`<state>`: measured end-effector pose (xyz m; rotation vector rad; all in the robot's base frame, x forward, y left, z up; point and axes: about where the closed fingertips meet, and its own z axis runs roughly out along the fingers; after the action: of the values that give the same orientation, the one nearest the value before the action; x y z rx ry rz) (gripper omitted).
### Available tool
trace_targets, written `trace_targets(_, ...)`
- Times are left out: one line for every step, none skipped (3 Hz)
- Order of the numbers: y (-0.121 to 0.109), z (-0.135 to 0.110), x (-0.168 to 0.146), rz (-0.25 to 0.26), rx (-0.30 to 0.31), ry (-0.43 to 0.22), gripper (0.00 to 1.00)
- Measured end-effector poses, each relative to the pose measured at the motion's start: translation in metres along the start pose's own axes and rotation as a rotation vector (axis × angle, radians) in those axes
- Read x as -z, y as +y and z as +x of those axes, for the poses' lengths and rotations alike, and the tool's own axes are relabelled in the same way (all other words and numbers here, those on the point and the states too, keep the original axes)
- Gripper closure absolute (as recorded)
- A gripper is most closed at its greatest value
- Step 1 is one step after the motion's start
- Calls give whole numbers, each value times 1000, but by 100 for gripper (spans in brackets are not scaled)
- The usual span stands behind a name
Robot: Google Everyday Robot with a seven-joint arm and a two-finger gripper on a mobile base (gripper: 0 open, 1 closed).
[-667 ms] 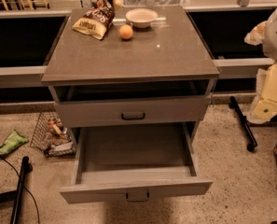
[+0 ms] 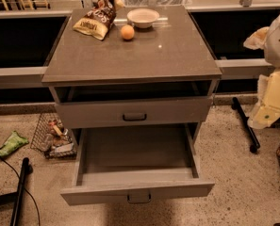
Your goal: Close middle drawer
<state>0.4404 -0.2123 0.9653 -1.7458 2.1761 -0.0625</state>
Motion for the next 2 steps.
trace_targets(14, -11, -48, -53, 86, -83, 0)
trace_targets(43, -23, -117, -152, 168, -166, 0)
